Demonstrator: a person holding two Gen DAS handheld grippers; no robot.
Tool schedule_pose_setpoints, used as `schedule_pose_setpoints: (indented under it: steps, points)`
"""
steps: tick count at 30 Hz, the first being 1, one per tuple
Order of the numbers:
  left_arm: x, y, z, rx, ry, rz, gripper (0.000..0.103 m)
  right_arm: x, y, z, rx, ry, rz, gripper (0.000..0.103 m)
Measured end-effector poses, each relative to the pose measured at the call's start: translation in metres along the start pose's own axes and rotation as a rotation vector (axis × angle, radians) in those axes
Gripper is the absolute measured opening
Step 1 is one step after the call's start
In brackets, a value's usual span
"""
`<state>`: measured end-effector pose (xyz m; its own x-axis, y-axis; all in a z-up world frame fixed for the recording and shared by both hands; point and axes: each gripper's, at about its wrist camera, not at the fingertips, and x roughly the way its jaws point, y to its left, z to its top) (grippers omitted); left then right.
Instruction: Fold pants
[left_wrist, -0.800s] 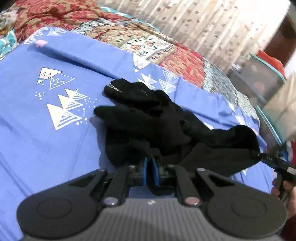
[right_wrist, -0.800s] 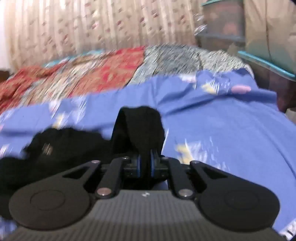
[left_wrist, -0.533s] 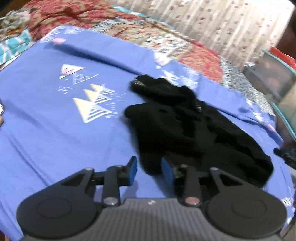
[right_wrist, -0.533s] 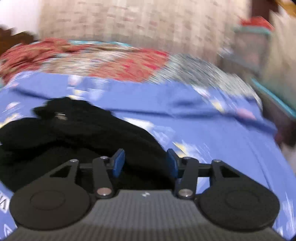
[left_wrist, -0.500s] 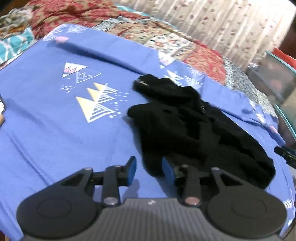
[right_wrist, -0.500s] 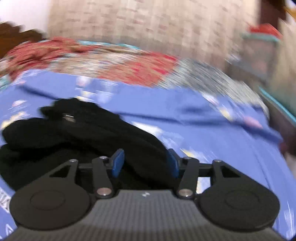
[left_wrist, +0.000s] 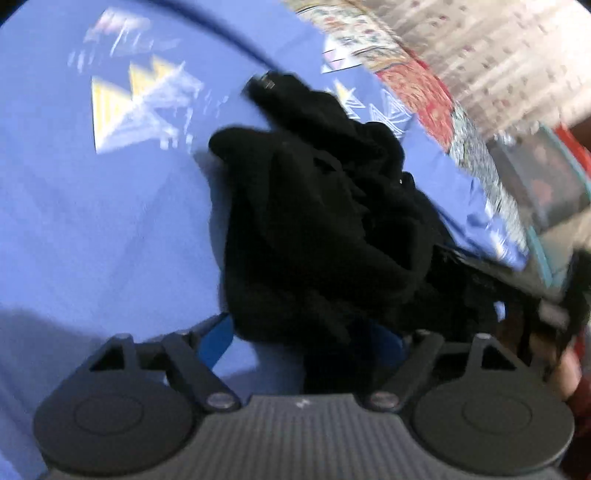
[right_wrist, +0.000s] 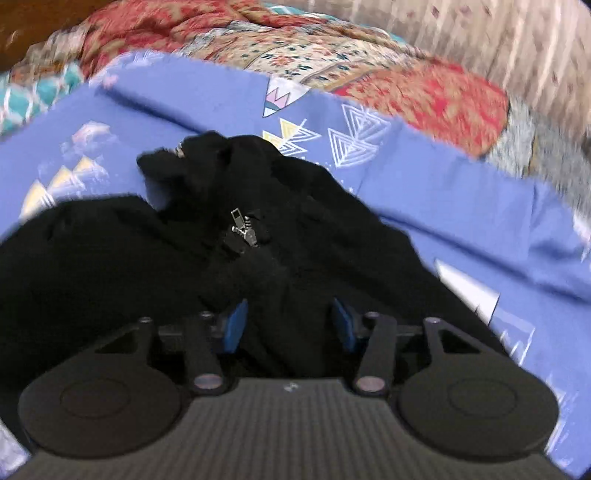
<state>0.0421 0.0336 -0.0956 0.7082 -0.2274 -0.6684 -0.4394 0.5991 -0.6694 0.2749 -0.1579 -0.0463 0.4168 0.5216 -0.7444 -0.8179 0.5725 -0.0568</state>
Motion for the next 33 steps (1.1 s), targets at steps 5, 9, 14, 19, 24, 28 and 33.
schedule_pose_setpoints:
  steps: [5, 9, 14, 19, 24, 28, 33]
  points:
    - [-0.005, 0.026, -0.004, -0.165, -0.023, -0.109, 0.081, -0.016, 0.004, -0.004, -0.076, -0.056, -0.005, 0.062]
    - [-0.013, 0.046, -0.012, -0.282, -0.03, -0.15, 0.077, 0.011, 0.011, 0.004, -0.119, -0.043, -0.042, 0.062]
    - [-0.007, 0.04, -0.02, -0.302, -0.003, -0.141, 0.08, 0.02, 0.018, -0.003, -0.09, -0.038, -0.091, 0.049]
    - [0.014, 0.023, -0.009, -0.247, 0.015, -0.165, 0.072, 0.0, 0.016, -0.013, 0.009, -0.067, -0.103, 0.008]
    - [0.022, 0.026, -0.008, -0.283, 0.04, -0.137, 0.009, -0.04, -0.008, -0.004, 0.105, -0.162, -0.169, 0.006]
    - [-0.013, 0.022, -0.003, -0.243, -0.038, -0.147, 0.008, -0.092, -0.051, 0.005, 0.218, -0.277, -0.263, 0.006]
    - [-0.09, 0.021, 0.044, -0.204, -0.21, -0.152, 0.008, -0.165, -0.118, 0.011, 0.384, -0.379, -0.414, 0.006]
